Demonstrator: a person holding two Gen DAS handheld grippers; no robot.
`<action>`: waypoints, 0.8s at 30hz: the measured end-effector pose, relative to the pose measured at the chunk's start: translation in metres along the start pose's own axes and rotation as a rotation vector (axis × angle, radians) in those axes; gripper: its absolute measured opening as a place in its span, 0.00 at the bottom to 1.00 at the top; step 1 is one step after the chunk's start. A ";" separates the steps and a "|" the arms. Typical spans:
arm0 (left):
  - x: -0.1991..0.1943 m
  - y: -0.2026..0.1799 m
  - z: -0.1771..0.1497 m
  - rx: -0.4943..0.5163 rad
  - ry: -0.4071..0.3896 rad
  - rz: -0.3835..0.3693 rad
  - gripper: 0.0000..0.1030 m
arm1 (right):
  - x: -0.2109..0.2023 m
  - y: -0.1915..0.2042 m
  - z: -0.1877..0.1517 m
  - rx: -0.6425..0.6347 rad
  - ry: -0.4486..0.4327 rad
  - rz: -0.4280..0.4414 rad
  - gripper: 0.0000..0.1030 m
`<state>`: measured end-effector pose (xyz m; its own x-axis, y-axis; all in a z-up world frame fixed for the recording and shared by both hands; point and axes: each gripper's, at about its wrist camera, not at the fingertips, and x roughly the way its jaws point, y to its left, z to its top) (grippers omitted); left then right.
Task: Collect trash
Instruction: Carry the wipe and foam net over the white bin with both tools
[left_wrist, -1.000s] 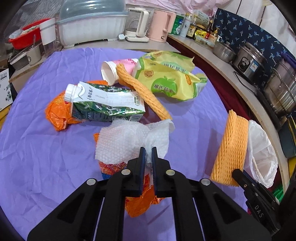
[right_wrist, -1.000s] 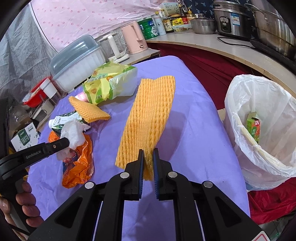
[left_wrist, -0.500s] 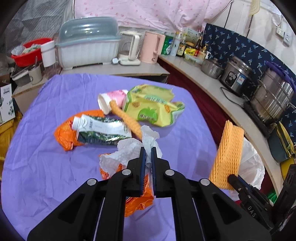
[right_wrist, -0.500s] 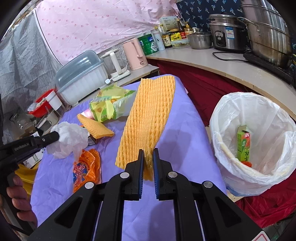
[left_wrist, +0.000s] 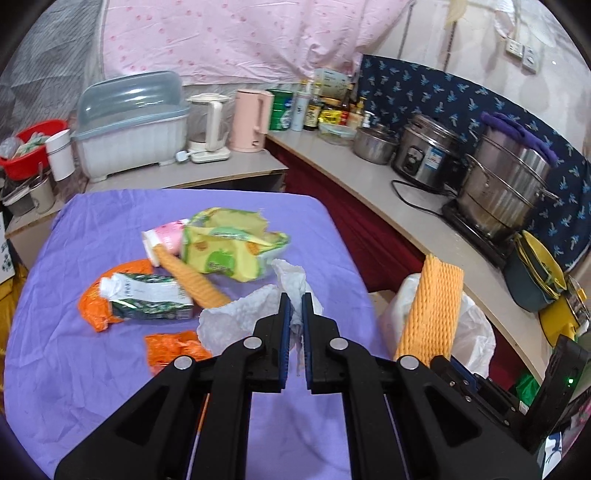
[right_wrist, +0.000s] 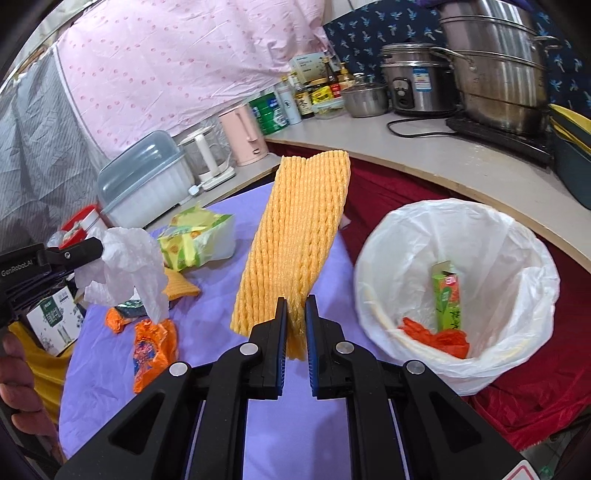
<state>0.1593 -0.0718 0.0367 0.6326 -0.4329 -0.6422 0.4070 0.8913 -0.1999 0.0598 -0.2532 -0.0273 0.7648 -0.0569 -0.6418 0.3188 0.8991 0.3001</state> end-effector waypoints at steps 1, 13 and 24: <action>0.003 -0.011 0.000 0.013 0.005 -0.012 0.06 | -0.002 -0.007 0.001 0.008 -0.003 -0.010 0.09; 0.049 -0.112 -0.005 0.087 0.088 -0.172 0.06 | -0.017 -0.099 -0.002 0.117 0.002 -0.140 0.09; 0.095 -0.176 -0.015 0.133 0.165 -0.254 0.06 | -0.001 -0.142 -0.010 0.165 0.048 -0.190 0.09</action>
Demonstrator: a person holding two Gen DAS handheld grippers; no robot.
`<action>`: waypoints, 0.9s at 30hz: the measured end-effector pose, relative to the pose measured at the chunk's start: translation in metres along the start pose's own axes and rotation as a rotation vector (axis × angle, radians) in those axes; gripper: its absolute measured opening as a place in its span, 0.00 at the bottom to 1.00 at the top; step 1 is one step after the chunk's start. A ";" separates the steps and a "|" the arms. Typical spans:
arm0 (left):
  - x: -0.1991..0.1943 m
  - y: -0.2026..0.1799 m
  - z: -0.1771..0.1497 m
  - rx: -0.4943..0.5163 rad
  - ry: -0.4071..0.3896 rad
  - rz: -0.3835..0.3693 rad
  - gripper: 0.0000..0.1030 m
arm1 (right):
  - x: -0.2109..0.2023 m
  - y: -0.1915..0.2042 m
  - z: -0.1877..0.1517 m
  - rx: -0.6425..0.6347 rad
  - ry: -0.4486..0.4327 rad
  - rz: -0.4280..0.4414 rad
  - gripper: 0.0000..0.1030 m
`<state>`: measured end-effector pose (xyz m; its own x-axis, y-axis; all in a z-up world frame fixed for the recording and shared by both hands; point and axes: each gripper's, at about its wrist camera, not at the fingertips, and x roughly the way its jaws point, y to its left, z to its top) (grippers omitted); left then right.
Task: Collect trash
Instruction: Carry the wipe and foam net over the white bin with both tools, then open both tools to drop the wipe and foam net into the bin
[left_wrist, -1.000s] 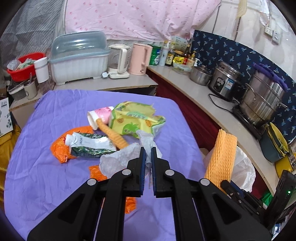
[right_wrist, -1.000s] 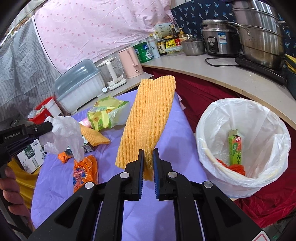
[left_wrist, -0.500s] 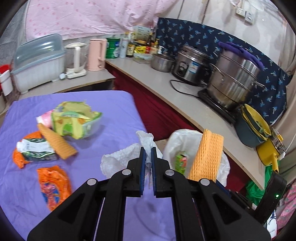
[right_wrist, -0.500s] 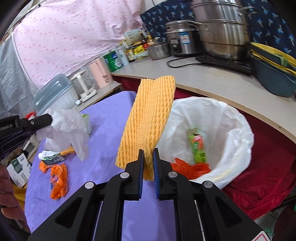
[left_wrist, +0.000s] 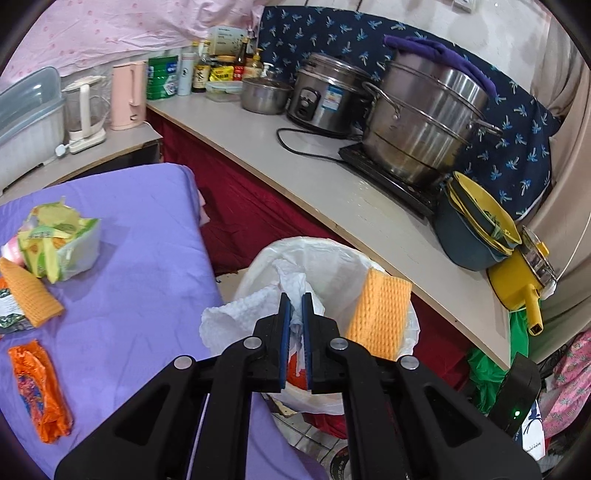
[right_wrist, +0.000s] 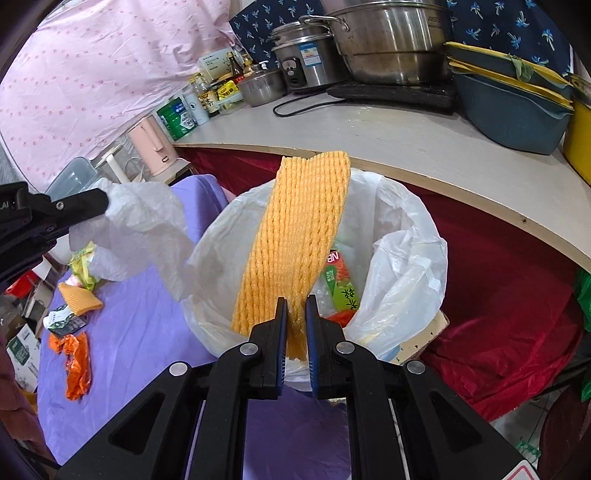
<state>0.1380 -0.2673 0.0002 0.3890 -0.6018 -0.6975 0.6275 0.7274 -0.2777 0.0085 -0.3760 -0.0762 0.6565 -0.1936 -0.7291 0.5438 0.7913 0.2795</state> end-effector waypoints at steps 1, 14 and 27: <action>0.005 -0.001 0.000 -0.003 0.011 -0.004 0.06 | 0.002 -0.001 0.000 0.002 0.003 -0.002 0.09; 0.055 -0.004 -0.016 -0.018 0.100 -0.017 0.08 | 0.017 -0.012 -0.002 0.029 0.020 -0.040 0.17; 0.032 0.005 -0.011 -0.015 0.037 0.036 0.34 | -0.001 -0.003 0.004 0.032 -0.029 -0.028 0.31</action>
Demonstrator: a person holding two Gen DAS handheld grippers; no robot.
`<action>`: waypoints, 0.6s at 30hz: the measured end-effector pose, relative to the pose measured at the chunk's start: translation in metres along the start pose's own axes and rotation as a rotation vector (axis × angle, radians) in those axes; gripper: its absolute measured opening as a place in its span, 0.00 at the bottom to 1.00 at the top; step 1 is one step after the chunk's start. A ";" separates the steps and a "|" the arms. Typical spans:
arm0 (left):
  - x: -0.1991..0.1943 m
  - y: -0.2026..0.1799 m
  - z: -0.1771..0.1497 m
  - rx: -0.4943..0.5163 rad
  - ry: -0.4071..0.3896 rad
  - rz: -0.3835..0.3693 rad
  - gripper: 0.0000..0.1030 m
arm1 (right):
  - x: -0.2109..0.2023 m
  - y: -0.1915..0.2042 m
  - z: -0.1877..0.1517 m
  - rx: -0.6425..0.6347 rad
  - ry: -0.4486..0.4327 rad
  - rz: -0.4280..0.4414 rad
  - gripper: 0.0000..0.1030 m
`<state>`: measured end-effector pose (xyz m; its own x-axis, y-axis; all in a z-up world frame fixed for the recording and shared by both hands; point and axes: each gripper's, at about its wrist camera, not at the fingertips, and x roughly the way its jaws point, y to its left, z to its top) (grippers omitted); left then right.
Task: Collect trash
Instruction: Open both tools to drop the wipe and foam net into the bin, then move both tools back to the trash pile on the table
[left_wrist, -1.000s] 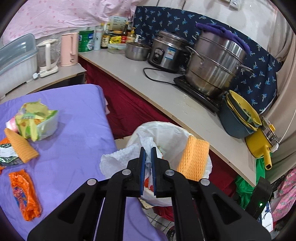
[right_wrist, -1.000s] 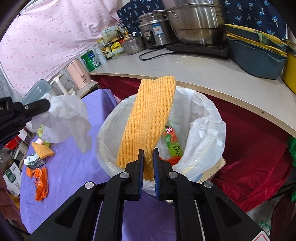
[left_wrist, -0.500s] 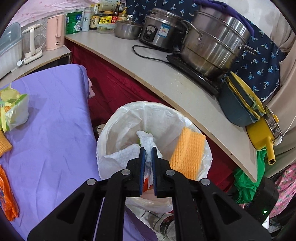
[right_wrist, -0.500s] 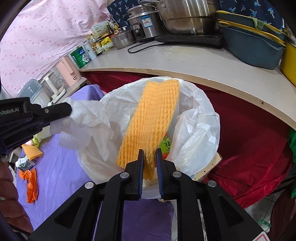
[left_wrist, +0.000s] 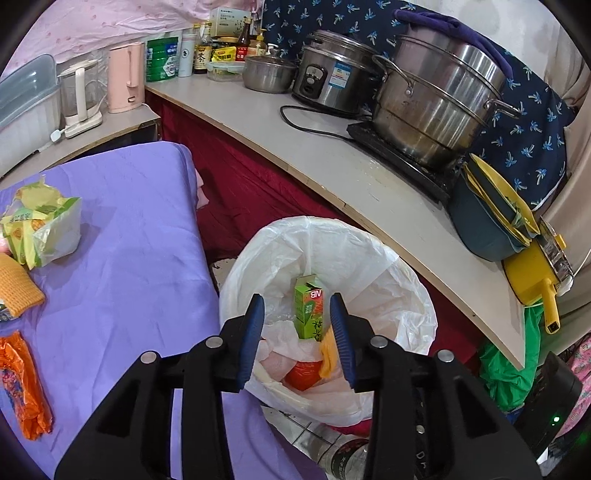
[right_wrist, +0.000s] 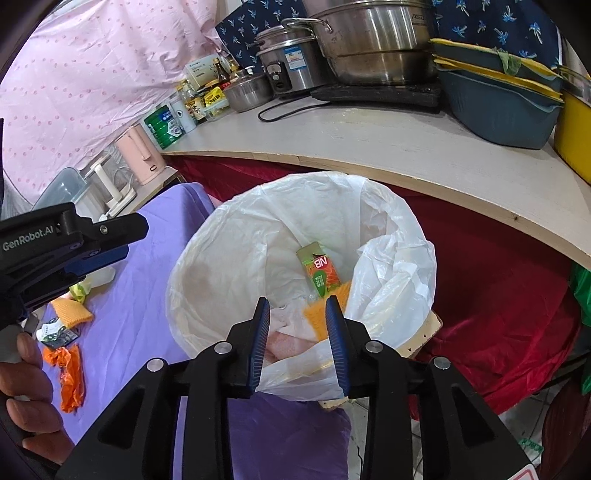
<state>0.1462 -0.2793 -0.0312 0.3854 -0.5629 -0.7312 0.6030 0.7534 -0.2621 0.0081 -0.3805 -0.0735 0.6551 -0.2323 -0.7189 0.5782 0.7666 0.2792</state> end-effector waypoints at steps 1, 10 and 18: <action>-0.003 0.002 0.000 0.001 -0.008 0.012 0.34 | -0.003 0.002 0.000 -0.004 -0.004 0.004 0.31; -0.028 0.029 -0.004 -0.030 -0.043 0.095 0.35 | -0.016 0.025 -0.002 -0.034 -0.018 0.033 0.31; -0.046 0.058 -0.010 -0.052 -0.062 0.163 0.35 | -0.023 0.051 -0.003 -0.073 -0.025 0.061 0.34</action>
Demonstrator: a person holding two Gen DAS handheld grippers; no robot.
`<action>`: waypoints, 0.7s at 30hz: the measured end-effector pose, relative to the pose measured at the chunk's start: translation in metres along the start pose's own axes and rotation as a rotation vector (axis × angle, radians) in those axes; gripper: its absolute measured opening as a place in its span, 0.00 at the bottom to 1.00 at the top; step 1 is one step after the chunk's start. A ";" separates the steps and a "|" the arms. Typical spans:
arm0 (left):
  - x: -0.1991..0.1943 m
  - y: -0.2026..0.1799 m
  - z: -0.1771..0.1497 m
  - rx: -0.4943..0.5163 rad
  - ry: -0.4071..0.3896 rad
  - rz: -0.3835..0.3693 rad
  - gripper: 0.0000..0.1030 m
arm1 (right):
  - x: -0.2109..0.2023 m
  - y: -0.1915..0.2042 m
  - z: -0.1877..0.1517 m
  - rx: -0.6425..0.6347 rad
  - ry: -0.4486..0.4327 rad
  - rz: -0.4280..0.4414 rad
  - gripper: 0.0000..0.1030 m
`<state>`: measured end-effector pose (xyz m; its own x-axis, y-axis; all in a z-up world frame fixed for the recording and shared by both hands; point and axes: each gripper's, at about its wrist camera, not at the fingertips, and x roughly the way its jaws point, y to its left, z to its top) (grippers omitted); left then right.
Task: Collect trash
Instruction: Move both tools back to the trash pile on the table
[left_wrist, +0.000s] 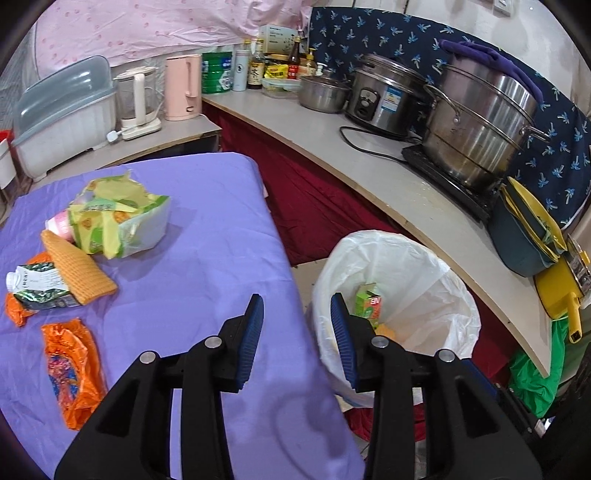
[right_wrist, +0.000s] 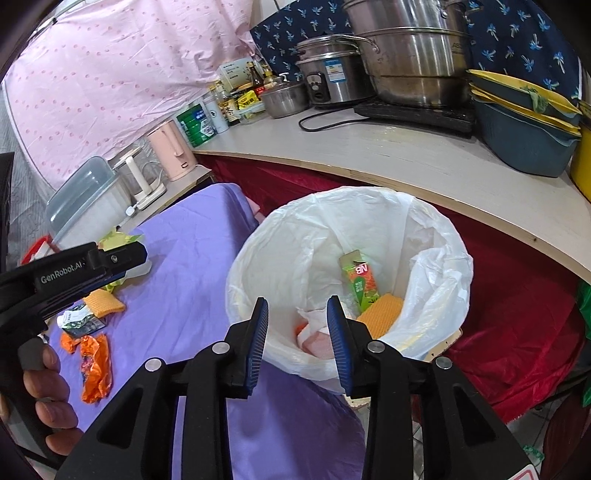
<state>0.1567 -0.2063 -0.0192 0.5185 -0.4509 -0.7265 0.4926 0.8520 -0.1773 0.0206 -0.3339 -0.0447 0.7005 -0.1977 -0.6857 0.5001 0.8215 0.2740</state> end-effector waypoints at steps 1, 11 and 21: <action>-0.002 0.004 -0.001 -0.002 -0.002 0.008 0.35 | -0.001 0.003 0.000 -0.004 -0.002 0.003 0.36; -0.018 0.046 -0.017 -0.038 -0.013 0.093 0.46 | -0.001 0.036 -0.007 -0.053 0.011 0.033 0.39; -0.023 0.108 -0.041 -0.115 0.018 0.220 0.57 | 0.006 0.075 -0.022 -0.113 0.048 0.076 0.39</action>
<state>0.1693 -0.0934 -0.0488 0.5913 -0.2474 -0.7675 0.2857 0.9543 -0.0875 0.0514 -0.2613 -0.0435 0.7074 -0.1089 -0.6984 0.3839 0.8888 0.2502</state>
